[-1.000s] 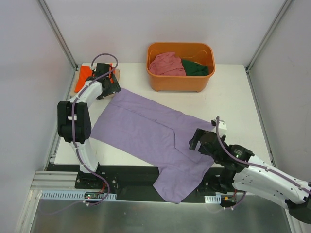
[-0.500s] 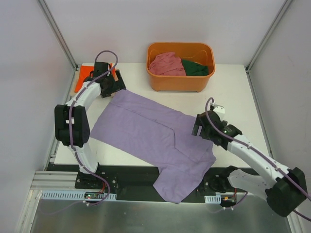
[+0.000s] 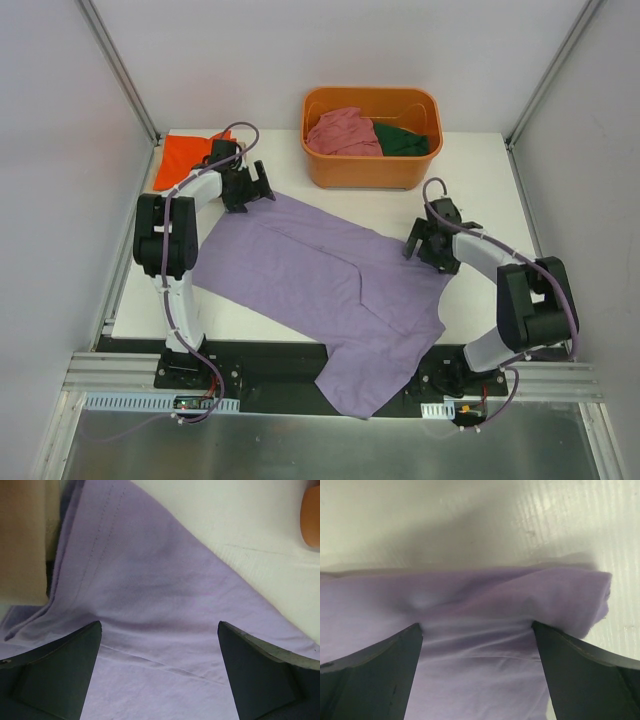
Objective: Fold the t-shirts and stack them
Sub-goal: Fold the flattened tshirt in 1/3 of the way
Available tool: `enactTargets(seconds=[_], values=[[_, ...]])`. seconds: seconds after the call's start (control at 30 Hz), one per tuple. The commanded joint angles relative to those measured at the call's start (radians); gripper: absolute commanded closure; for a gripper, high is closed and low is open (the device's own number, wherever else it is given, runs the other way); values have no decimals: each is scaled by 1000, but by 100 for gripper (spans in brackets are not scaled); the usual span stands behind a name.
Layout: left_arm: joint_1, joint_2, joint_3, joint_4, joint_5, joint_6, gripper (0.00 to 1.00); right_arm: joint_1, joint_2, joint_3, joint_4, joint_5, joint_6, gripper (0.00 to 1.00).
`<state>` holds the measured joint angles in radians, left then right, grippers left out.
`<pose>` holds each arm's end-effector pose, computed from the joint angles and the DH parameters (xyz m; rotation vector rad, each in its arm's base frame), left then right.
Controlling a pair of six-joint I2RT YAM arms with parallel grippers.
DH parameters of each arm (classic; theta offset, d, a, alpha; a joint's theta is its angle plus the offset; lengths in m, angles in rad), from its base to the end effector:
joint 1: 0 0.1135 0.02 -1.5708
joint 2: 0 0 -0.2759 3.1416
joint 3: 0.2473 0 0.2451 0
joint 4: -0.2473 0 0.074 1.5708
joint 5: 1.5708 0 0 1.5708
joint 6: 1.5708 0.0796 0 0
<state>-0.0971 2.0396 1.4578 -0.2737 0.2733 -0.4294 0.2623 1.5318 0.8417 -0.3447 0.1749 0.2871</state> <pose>0.4707 -0.0674 0.1654 -0.2823 2.4483 -0.5662 0.3016 0.0666 0.1532 0.0941 2.5789 -0.0255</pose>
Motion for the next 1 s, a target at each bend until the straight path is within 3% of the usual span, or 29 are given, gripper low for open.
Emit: enactTargets(seconds=[0.0, 0.4, 0.6, 0.7, 0.87, 0.97], values=[[10, -1, 44, 13, -39, 18, 1, -81, -13, -64, 4, -34, 41, 2], [11, -5, 47, -12, -68, 21, 1, -209, -258, -50, -123, 35, -14, 4], [10, -71, 26, -18, -66, 11, 1, -196, -441, -79, -223, -92, -22, 4], [-6, -149, -10, -19, -88, 12, 1, -143, -534, -131, -229, -211, 0, 4], [-55, -271, -86, -21, -118, -11, 1, 53, -562, -182, -250, -195, 82, 4], [-91, -323, -154, -21, -164, -23, 1, 109, -513, -207, -223, -181, 101, 4]])
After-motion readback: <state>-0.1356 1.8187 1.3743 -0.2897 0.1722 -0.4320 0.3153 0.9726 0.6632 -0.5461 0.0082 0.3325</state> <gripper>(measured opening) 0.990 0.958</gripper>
